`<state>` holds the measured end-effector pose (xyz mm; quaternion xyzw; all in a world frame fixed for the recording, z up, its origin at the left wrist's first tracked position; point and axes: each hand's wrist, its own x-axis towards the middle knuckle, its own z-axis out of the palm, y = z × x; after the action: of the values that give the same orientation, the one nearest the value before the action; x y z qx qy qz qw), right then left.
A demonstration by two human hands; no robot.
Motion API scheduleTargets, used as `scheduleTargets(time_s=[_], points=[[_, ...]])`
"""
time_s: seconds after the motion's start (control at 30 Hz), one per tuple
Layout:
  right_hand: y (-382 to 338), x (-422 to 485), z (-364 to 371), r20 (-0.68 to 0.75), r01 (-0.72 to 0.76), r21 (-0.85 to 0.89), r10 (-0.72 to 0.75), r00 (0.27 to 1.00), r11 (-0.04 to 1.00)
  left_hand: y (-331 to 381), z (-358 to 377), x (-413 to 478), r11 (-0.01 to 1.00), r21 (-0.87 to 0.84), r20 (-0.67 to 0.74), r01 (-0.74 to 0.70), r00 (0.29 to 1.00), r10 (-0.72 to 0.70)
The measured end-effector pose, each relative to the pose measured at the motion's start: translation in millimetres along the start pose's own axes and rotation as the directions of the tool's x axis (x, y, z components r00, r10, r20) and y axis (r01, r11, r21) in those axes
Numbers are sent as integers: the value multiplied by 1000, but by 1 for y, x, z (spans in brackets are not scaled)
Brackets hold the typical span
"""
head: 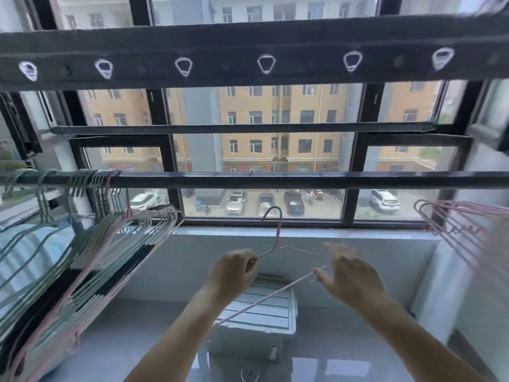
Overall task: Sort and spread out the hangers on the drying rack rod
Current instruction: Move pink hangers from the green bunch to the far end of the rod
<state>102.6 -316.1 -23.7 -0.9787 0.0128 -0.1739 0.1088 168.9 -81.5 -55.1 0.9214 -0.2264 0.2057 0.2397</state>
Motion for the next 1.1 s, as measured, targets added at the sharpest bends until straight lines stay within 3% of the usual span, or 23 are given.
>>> scheduleTargets(time_s=[0.2,0.5,0.63,0.8,0.93,1.1], points=[[18,4,1,30,41,126,-45,999,991,35,0,-5,978,-161,-25,-135,991,132],[45,1,-25,-135,48,263,-13,991,964,57,-2,9,903,-262,-74,-340,940,332],[52,-7,-31,-168,28,325,28,985,945,58,7,23,920,-225,-107,-321,946,304],[54,-19,-37,-111,5,344,36,993,939,63,18,46,915,-291,-90,-281,960,266],[61,-26,-45,-213,-18,296,84,973,955,87,29,69,925,-259,-73,-279,960,269],[93,-39,-65,-303,-89,289,180,936,953,137,42,95,891,-259,-39,-372,926,376]])
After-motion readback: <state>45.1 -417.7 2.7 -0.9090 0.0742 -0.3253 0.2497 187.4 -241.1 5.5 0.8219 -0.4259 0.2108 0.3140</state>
